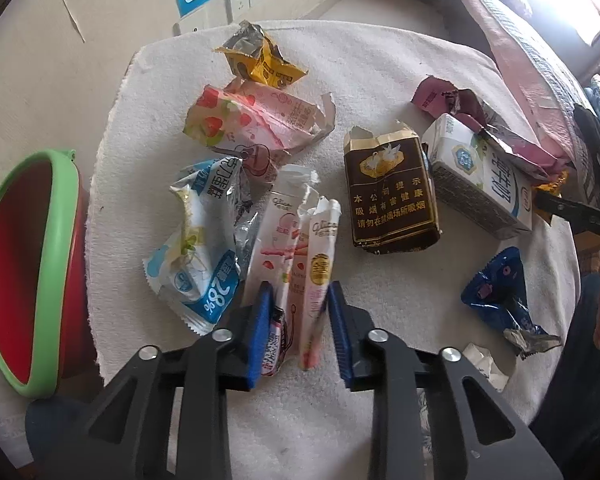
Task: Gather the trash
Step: 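Grasp the white snack sticks with the left tool while the right tool grasps the yellow candy wrapper, then carry the snack sticks and yellow candy wrapper over the red bin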
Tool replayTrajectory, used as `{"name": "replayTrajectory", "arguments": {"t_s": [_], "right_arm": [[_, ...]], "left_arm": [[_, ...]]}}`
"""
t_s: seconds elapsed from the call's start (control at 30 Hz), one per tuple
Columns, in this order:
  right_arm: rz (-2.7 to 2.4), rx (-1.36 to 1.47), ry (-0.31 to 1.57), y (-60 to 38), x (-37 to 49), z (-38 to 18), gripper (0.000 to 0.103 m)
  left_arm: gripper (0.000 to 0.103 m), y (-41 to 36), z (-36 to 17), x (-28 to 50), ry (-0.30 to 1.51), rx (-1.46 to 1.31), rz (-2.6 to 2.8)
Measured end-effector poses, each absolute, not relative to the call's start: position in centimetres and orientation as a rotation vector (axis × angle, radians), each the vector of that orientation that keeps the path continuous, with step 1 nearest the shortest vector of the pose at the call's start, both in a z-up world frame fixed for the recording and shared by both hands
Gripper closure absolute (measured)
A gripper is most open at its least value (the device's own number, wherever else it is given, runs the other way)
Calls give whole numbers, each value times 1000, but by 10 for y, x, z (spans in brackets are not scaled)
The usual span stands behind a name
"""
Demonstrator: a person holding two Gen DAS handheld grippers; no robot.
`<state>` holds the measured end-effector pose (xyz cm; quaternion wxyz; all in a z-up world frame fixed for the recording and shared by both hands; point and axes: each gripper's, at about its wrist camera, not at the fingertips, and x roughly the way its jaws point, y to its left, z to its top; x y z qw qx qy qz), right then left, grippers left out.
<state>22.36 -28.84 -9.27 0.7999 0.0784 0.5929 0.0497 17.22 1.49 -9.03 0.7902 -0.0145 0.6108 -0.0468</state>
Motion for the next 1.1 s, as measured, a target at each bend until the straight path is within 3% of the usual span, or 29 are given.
{"name": "replayTrajectory", "arguments": {"t_s": [0.13,0.3,1.1], "right_arm": [[129,167,1252,-286,216,-86,70],[143,171,1224,-288,205,-71,73],[237,126,1038,-254,172,21,73]], "left_arm": [[82,16,-83,165,1293,-37,-111],[82,19,-71,156,1264,-54,-120],[82,33,-11,126,1107,-108,-166]]}}
